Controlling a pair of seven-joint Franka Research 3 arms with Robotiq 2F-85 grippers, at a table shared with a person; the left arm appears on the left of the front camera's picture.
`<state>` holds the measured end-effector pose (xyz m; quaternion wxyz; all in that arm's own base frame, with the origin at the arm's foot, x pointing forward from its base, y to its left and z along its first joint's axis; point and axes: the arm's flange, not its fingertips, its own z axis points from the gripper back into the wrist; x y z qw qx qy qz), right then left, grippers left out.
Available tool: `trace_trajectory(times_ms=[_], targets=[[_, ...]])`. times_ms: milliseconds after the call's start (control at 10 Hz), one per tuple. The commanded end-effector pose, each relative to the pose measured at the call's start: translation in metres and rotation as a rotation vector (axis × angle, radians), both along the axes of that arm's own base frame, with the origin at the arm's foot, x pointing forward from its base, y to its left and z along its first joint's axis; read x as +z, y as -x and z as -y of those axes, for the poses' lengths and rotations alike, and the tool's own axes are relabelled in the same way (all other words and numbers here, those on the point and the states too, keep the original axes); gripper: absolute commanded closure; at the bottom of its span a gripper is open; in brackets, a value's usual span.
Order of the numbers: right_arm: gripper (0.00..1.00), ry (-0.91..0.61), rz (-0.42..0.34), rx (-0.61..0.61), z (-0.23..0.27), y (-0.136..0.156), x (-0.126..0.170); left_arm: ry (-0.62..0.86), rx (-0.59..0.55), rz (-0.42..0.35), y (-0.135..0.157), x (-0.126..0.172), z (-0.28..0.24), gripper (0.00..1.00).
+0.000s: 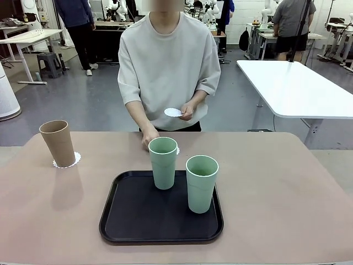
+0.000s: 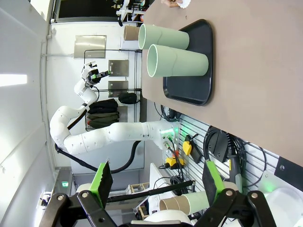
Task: Place coasters on the table and set cups on them.
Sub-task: Take one Reusable plastic cup from the Flat Tray and place it on a coaster set by the human.
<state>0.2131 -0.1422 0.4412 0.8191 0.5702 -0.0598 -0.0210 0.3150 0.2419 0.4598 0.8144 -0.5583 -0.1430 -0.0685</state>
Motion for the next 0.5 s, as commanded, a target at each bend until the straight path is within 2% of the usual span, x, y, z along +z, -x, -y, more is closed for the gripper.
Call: trace_trajectory(times_ms=[0,400], targets=[[0.0,-0.011,0.005,0.003,0.0002,0.0004,0.0002,0.002,0.017,0.005,-0.0004,0.0005,0.0001,0.0],[0.0,-0.011,0.005,0.003,0.0002,0.0004,0.0002,0.002,0.017,0.005,-0.0004,0.0005,0.0001,0.0]])
